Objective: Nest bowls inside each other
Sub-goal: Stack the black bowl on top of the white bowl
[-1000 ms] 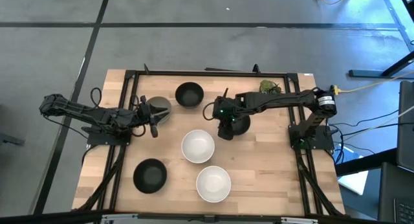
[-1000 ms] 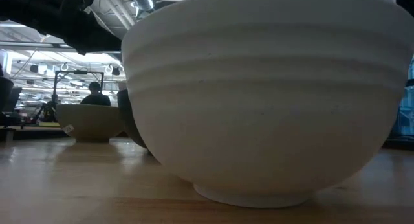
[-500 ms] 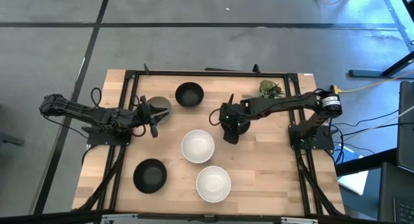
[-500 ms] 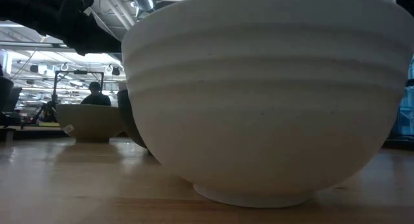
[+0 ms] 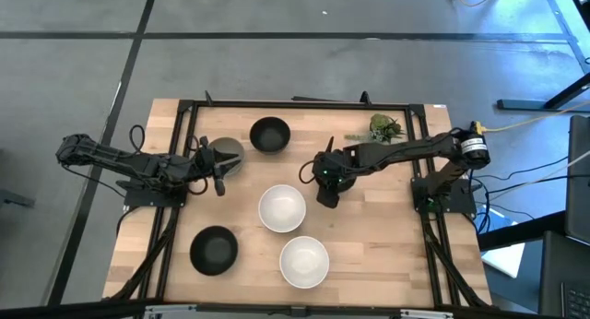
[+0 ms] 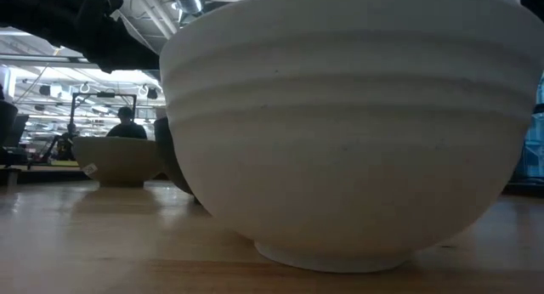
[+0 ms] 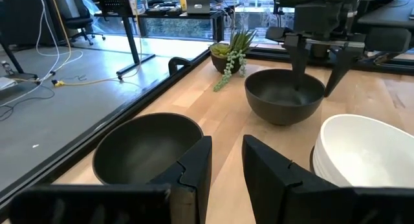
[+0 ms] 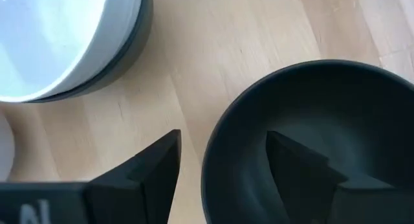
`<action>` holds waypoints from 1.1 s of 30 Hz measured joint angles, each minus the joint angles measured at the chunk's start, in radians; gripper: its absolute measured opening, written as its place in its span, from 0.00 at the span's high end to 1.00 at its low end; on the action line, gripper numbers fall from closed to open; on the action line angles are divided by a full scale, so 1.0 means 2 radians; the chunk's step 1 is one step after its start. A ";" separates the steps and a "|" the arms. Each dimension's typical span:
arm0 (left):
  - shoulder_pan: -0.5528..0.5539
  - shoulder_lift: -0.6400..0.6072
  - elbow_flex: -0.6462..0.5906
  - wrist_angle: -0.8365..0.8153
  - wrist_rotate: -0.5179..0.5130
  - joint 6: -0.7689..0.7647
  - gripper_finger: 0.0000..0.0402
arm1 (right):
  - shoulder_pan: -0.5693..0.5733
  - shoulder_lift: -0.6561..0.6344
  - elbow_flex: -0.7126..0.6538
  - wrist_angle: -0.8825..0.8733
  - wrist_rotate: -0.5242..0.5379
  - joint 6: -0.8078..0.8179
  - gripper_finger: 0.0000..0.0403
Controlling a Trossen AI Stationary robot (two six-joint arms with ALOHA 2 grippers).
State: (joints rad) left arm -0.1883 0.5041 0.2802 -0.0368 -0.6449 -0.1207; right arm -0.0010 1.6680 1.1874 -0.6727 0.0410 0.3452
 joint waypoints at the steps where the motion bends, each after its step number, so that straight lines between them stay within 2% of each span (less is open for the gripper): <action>1: 0.000 0.000 0.000 0.000 0.000 0.000 0.80 | 0.000 0.000 -0.004 0.000 0.000 0.003 0.43; 17: 0.000 0.000 0.000 0.000 0.000 -0.001 0.80 | 0.003 0.001 -0.056 0.024 0.001 0.036 0.43; 21: 0.000 0.000 0.000 0.000 0.000 -0.002 0.80 | 0.003 0.001 -0.063 0.027 0.001 0.038 0.46; 27: 0.000 0.000 0.000 0.000 0.000 -0.002 0.80 | 0.003 0.001 -0.063 0.035 -0.008 0.038 0.62; 33: 0.000 0.000 0.000 0.000 0.000 -0.002 0.80 | 0.002 0.001 -0.063 0.040 -0.024 0.036 0.88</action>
State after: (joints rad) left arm -0.1883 0.5037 0.2802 -0.0364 -0.6453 -0.1238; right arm 0.0033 1.6699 1.0607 -0.5929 -0.0075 0.4171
